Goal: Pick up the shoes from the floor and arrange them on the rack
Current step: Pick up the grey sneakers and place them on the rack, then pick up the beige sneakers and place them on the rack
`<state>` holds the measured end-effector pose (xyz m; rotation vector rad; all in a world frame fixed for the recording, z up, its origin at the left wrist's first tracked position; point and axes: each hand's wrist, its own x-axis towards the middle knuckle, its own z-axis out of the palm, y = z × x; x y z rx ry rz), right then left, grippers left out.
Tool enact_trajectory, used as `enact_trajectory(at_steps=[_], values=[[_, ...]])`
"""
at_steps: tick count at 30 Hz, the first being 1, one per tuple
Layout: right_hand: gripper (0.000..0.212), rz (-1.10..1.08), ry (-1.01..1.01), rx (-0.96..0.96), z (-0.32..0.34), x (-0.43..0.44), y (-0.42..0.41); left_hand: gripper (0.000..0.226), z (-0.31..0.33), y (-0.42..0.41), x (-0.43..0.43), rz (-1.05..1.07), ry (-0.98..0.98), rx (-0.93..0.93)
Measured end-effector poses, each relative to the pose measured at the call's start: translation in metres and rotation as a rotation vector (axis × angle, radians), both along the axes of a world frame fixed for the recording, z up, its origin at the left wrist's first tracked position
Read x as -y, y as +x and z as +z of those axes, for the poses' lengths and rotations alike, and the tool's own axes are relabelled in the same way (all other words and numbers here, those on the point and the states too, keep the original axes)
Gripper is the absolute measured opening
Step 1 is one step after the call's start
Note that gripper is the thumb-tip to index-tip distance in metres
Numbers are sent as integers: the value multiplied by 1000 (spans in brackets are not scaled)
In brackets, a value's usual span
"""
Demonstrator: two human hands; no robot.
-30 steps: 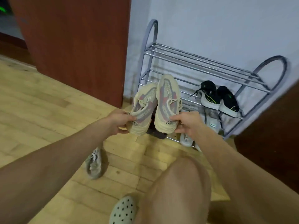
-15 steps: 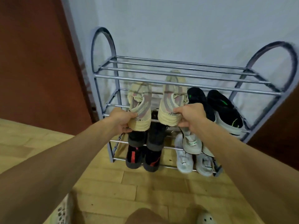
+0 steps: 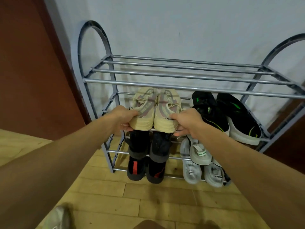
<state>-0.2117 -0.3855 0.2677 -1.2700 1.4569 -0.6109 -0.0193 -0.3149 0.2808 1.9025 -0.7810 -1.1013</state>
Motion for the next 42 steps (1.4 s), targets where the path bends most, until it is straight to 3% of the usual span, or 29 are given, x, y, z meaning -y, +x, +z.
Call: enact_trajectory(at_steps=[5,8,10,17,21,25,30,34,42], values=[[28,54,-79,-104,9,-27,1,40,12,-5,-31,-52,-53,74],[10,63,-267,-315,21,-58,5,35,20,-4,-65,-79,-94,80],[19,98,-357,-389,29,-87,15,36,23,3,-94,-89,-82,113],[20,472,-277,-401,21,-198,77,44,2,44,-217,-127,2,130],[14,688,-222,-522,-14,-266,118,35,-38,59,-296,-44,48,40],[29,858,-132,-612,-71,-314,145,31,-101,66,-365,-10,182,-69],[29,925,-29,-638,-130,-347,152,19,-177,68,-414,49,340,-149],[35,984,26,-663,-153,-341,149,28,-229,66,-423,65,458,-137],[29,1115,-7,-617,-171,-312,165,56,-299,62,-400,383,558,-117]])
